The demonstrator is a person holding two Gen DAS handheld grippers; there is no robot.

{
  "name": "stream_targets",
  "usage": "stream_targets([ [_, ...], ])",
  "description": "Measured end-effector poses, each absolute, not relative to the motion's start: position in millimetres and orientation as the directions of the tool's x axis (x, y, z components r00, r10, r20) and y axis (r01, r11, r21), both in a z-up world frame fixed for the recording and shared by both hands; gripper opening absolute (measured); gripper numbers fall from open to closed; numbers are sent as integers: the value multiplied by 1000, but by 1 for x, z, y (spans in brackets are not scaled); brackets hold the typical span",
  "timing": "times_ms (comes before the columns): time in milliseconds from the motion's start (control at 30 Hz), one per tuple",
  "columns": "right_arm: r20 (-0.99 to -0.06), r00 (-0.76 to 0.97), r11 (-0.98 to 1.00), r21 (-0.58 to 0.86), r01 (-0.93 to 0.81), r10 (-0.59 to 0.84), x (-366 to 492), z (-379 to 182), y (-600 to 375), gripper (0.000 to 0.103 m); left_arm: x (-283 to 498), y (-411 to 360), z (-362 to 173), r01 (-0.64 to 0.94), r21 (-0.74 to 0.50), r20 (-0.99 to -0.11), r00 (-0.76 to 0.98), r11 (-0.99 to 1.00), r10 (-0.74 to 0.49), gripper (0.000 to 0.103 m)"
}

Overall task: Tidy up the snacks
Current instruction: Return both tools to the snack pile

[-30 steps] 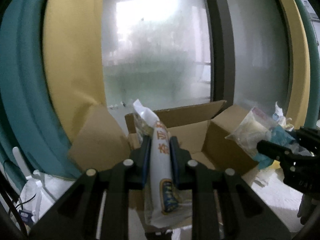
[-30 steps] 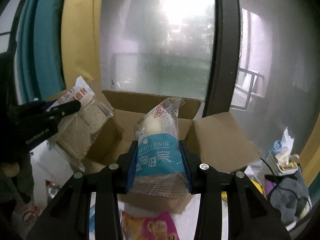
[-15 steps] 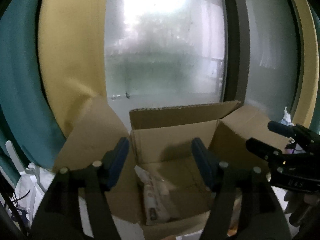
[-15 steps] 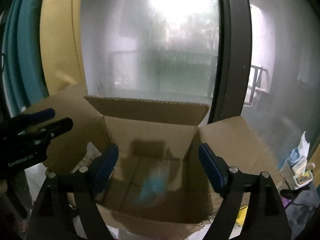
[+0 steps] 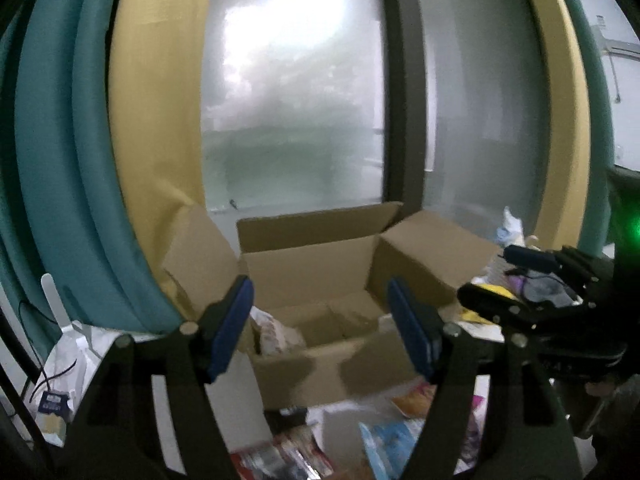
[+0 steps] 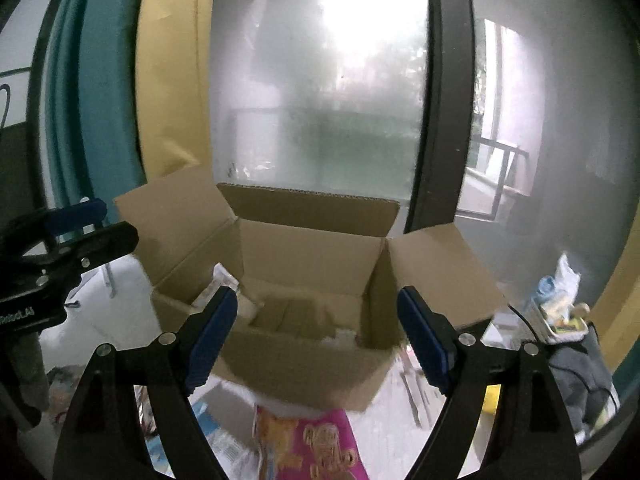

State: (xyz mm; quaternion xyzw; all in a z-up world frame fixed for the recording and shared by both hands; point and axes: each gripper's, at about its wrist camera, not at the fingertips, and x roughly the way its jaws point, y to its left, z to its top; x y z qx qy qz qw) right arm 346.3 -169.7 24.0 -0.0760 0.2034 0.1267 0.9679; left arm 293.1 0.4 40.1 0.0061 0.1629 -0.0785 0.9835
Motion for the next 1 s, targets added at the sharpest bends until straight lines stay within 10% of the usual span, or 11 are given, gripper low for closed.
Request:
stream_targets([
  [1000, -689, 657, 951, 247, -184, 306, 233, -111, -249, 85, 211, -48, -75, 208, -145, -597, 761, 967, -253, 83],
])
